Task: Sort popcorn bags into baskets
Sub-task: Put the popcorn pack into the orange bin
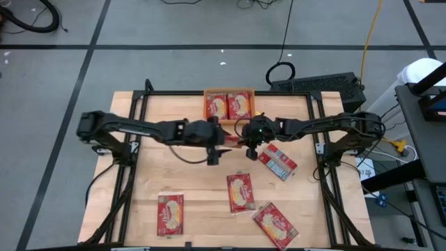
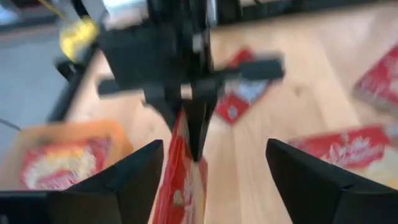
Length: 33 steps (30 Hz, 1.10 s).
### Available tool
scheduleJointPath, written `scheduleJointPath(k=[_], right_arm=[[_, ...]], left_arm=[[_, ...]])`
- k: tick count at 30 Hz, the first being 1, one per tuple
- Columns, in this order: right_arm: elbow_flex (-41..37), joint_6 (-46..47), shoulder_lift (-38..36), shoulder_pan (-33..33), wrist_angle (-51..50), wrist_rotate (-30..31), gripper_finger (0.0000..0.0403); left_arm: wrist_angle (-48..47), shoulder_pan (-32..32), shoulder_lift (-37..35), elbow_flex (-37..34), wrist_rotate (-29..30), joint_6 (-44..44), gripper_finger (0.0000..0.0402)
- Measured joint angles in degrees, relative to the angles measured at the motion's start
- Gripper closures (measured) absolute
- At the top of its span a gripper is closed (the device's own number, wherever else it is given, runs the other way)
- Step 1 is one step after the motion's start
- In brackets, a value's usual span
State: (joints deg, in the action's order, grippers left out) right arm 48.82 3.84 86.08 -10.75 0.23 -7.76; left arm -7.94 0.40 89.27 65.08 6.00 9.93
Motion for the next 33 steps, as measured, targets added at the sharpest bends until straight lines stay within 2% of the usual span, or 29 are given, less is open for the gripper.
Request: scheduleJointPath(k=[5, 11, 14, 20, 22, 27, 33], right_arm=[[0.00, -1.56, -0.08, 0.81, -0.28, 0.03, 0.0394], [0.00, -3.04, -0.08, 1.19, -0.68, 0.05, 0.0394], [0.00, -3.74, -0.08, 1.14, -0.67, 0.12, 0.0394], [-0.02, -6.18, -0.08, 1.10, 0.86, 0.86, 0.0382], [-0.02, -6.06, -0.08, 1.10, 1.53, 2.37, 0.0373], [-0.02, -6.07, -0.93, 1.12, 2.40, 8.23, 0.0334], [-0.04, -5.84, -1.92, 1.12, 3.16, 12.49, 0.0283]], left_arm=[[-2.95, 1.21, 6.05, 3.17, -0.46, 0.09, 0.0152], [-3.62, 3.24, 9.22, 3.60, -0.59, 0.15, 0.0204], [-4.36, 4.03, 9.09, 3.62, -0.81, 0.72, 0.0252], [-6.53, 5.27, 8.48, 3.63, -1.95, 0.44, 0.0377], [-7.03, 5.62, 8.37, 3.63, -1.90, 0.44, 0.0384], [-12.76, 6.78, 4.86, 3.58, -1.44, -0.55, 0.0361], [-19.40, 8.92, -3.89, 2.04, -1.46, -1.11, 0.0384]])
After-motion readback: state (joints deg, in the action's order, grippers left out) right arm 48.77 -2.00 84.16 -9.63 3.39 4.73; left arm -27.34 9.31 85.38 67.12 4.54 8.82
